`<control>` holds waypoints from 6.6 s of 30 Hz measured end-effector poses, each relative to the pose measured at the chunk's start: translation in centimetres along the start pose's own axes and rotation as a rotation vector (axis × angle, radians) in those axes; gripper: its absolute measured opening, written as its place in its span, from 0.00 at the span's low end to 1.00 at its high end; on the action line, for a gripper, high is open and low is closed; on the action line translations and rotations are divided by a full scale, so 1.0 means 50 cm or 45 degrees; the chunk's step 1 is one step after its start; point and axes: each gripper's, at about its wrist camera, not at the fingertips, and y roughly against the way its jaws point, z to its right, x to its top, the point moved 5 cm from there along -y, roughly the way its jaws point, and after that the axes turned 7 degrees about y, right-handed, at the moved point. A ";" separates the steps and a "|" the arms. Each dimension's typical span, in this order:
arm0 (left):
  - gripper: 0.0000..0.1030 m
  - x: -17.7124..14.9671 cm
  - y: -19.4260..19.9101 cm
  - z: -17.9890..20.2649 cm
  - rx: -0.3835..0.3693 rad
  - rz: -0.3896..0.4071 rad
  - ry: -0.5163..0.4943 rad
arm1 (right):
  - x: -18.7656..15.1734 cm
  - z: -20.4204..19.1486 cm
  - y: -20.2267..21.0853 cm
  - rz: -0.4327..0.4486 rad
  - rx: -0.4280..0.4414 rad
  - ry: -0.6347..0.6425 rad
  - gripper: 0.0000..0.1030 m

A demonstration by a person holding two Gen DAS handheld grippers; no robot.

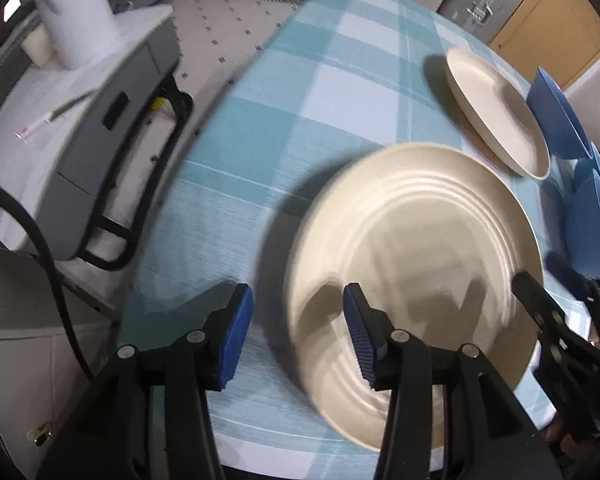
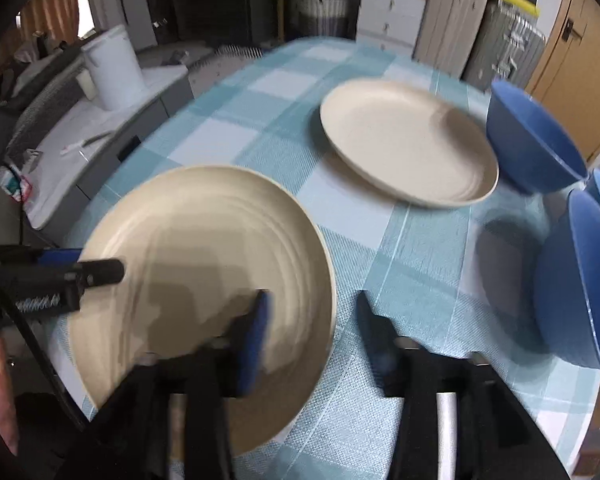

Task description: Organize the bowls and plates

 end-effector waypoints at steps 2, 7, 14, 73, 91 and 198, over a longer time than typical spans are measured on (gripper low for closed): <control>0.46 0.000 0.015 -0.005 0.012 0.065 -0.006 | -0.002 0.000 0.024 0.063 -0.004 0.004 0.67; 0.80 -0.011 0.060 0.010 -0.051 0.198 -0.027 | -0.011 0.010 0.086 0.208 -0.016 -0.008 0.81; 0.85 -0.034 0.152 0.072 -0.078 0.430 -0.137 | -0.073 0.043 0.155 0.385 0.039 -0.146 0.90; 1.00 -0.194 0.334 0.227 -0.327 1.082 -0.335 | -0.228 0.164 0.365 0.794 -0.368 -0.313 0.99; 1.00 -0.158 0.332 0.205 -0.386 0.974 -0.258 | -0.223 0.150 0.365 0.801 -0.414 -0.300 0.99; 0.05 0.391 -0.134 0.178 -0.064 -0.094 -0.179 | 0.282 0.283 -0.114 -0.299 0.277 -0.665 0.82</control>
